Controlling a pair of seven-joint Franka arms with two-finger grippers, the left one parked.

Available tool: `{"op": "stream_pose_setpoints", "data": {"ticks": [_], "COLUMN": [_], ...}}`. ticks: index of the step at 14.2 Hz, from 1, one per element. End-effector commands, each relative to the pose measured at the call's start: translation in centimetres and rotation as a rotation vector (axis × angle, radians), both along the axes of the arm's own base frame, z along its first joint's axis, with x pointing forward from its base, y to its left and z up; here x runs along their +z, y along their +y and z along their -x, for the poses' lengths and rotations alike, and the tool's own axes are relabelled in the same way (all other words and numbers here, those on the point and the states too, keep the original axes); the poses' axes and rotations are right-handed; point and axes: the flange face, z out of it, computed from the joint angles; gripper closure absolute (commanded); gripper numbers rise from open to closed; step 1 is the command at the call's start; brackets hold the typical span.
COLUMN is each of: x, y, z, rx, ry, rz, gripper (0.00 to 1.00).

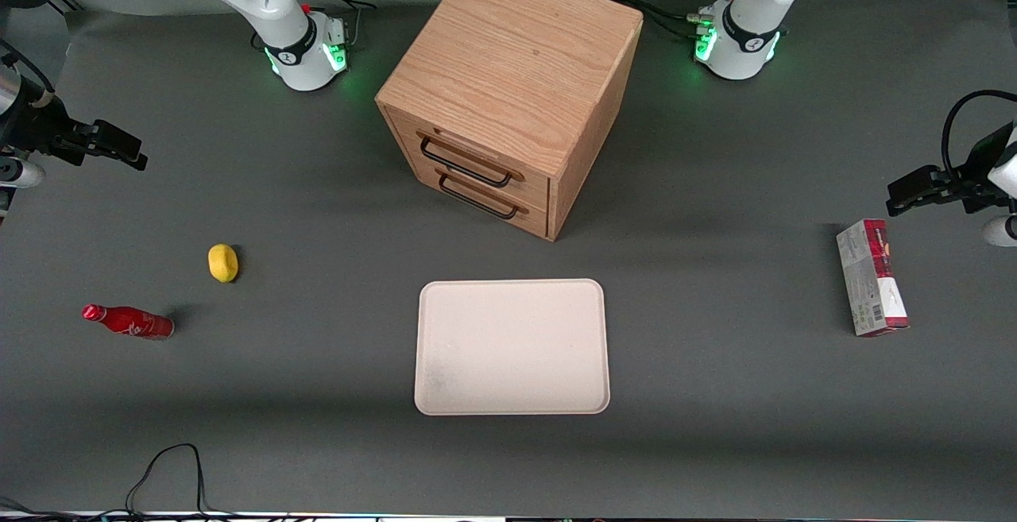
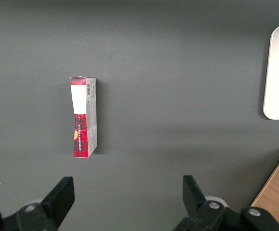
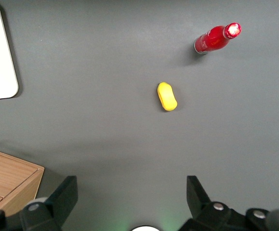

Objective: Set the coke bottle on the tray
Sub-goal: 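Move the right gripper down toward the red Coca-Cola bottle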

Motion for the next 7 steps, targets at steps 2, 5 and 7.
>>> {"op": "stream_pose_setpoints", "data": {"ticks": [2, 5, 7], "x": [0.2, -0.7, -2.4], "y": [0.5, -0.2, -0.4], "z": [0.7, 0.2, -0.7], "rx": [-0.016, -0.028, -0.037], "ry": [-0.007, 0.002, 0.040], "rz": [0.025, 0.022, 0.026], "gripper": [0.00, 0.00, 0.00]}}
